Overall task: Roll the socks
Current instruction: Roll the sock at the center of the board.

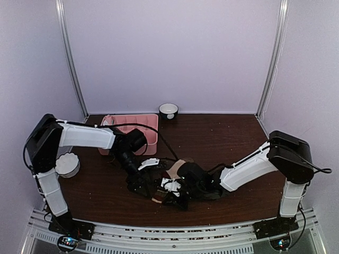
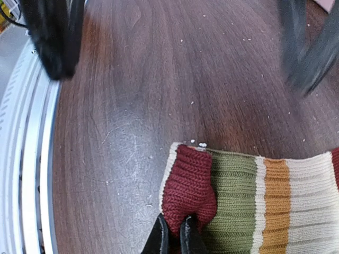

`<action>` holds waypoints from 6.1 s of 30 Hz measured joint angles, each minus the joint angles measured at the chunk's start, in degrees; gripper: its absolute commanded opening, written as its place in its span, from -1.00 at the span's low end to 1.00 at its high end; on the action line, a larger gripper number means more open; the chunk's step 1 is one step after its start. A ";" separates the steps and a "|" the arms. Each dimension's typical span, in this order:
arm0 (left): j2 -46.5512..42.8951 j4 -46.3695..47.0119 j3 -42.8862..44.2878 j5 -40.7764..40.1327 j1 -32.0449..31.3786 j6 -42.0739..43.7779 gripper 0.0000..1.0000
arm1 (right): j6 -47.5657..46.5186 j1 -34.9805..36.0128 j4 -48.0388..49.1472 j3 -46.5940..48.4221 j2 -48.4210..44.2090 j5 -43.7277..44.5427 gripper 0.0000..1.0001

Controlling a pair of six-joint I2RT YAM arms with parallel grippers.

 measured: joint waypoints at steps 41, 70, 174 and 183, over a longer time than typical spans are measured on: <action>-7.39 7.19 -5.33 -18.05 -10.82 9.49 0.28 | 31.17 -11.28 21.09 -4.28 9.60 -28.41 -0.91; 6.56 9.03 3.08 -15.96 -11.23 6.29 -1.00 | 32.52 -12.52 33.22 -22.80 -3.58 -15.19 0.19; 7.67 -0.46 6.62 -13.51 -9.25 11.43 -0.83 | 44.61 -9.88 44.76 -10.99 11.30 -23.43 -1.00; 10.99 -1.14 8.92 -10.56 -8.72 9.84 -1.00 | 40.65 -9.57 41.75 -15.47 7.10 -18.78 -0.36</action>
